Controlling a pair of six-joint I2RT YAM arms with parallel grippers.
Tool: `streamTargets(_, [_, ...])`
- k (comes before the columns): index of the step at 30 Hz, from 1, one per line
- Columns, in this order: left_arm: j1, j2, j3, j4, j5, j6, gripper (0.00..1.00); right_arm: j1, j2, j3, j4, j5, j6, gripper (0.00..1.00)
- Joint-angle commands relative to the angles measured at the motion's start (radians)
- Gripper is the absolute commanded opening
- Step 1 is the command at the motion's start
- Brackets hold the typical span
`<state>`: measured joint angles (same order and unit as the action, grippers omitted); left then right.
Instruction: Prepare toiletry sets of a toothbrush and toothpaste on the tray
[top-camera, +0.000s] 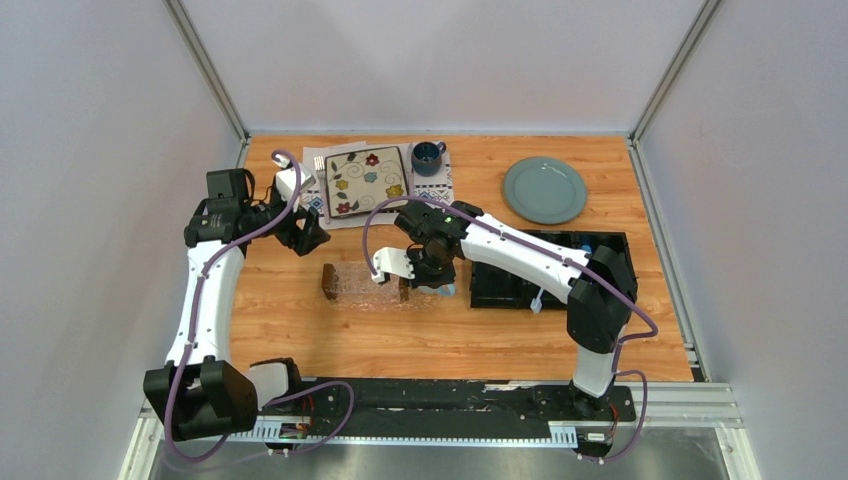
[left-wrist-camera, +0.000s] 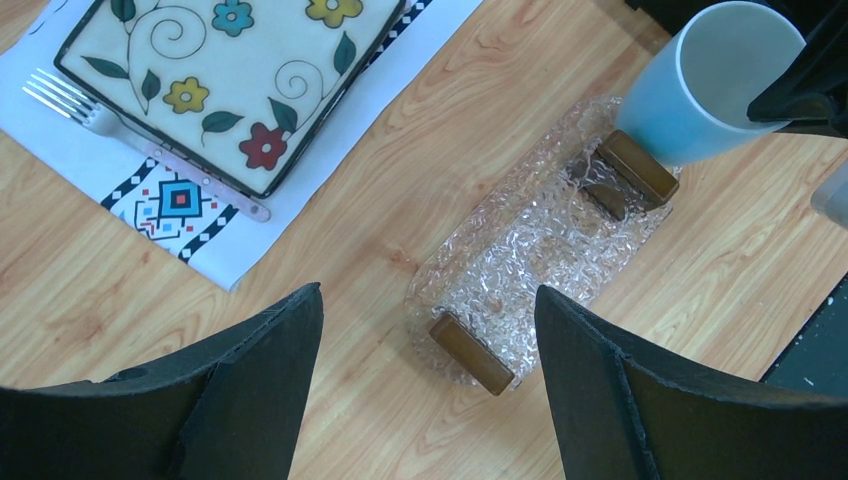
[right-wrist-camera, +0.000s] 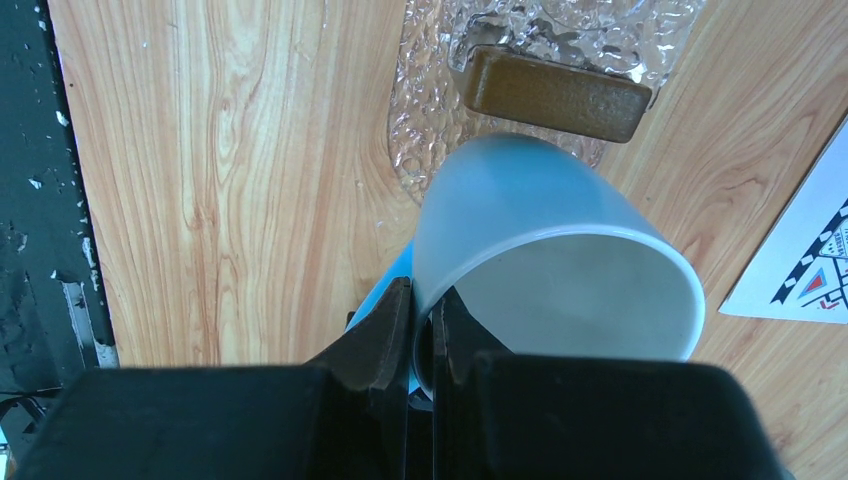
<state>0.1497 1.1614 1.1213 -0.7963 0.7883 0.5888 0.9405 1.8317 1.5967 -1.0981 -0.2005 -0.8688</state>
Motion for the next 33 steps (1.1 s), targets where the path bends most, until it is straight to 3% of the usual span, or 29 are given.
streamTargets(1, [0.011,0.004,0.026,-0.014,0.049,0.028,0.85,0.006,-0.011,0.025,0.061,-0.025,0.007,0.04])
streamTargets(33, [0.011,-0.003,0.011,-0.055,0.066,0.069,0.84,0.004,0.000,-0.049,0.110,-0.034,0.016,0.04])
